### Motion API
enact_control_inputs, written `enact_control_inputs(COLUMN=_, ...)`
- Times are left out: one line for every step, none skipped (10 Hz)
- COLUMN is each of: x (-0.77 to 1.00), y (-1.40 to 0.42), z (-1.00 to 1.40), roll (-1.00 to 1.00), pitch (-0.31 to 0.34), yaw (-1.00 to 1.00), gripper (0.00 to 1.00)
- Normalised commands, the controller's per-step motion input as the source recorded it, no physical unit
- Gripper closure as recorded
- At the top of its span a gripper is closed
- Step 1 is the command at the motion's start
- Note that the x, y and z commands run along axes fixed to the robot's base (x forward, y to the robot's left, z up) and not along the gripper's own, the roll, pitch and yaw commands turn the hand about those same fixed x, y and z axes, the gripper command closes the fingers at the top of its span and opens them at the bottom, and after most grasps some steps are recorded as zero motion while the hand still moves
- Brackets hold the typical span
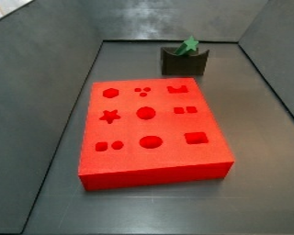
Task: Pick up the star object. Move up. Place the star object on the fixture. Regrasp the star object. Move to above the board. Insert the star object.
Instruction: Regrasp the star object.
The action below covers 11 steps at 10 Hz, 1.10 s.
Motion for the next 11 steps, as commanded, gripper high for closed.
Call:
enact_control_inputs(x=0.11, y=-0.05, z=-0.01, roll=0.81, pitch=0.201, yaw=0.2, gripper=0.0)
enact_control_inputs(x=0.11, y=-0.06, z=-0.01, roll=0.63, pitch=0.171, yaw=0.22, gripper=0.0)
enact_control_inputs(x=0.11, y=-0.06, z=-0.01, roll=0.4, pitch=0.132, yaw=0.23, gripper=0.0)
enact_control_inputs(x=0.1, y=-0.04, z=0.0, roll=0.27, pitch=0.1, yaw=0.24, gripper=0.0)
enact_control_inputs(x=0.09, y=-0.04, z=-0.01, roll=0.2, pitch=0.049, yaw=0.23, gripper=0.0)
enact_control_inputs(x=0.09, y=-0.05, z=-0.01, roll=0.18, pitch=0.025, yaw=0.23, gripper=0.0)
enact_control_inputs(x=0.03, y=0.04, z=-1.0, roll=0.22, pitch=0.032, yaw=0.27, gripper=0.0)
enact_control_inputs(x=0.03, y=0.04, z=-1.0, roll=0.22, pitch=0.027, yaw=0.25, gripper=0.0)
enact_control_inputs(x=0.04, y=0.03, z=-1.0, roll=0.21, pitch=-0.02, yaw=0.21, gripper=0.0)
enact_control_inputs(x=0.05, y=0.03, z=-1.0, roll=0.17, pitch=-0.052, yaw=0.18, gripper=0.0)
enact_control_inputs(x=0.07, y=0.02, z=-1.0, roll=0.13, pitch=-0.088, yaw=0.14, gripper=0.0)
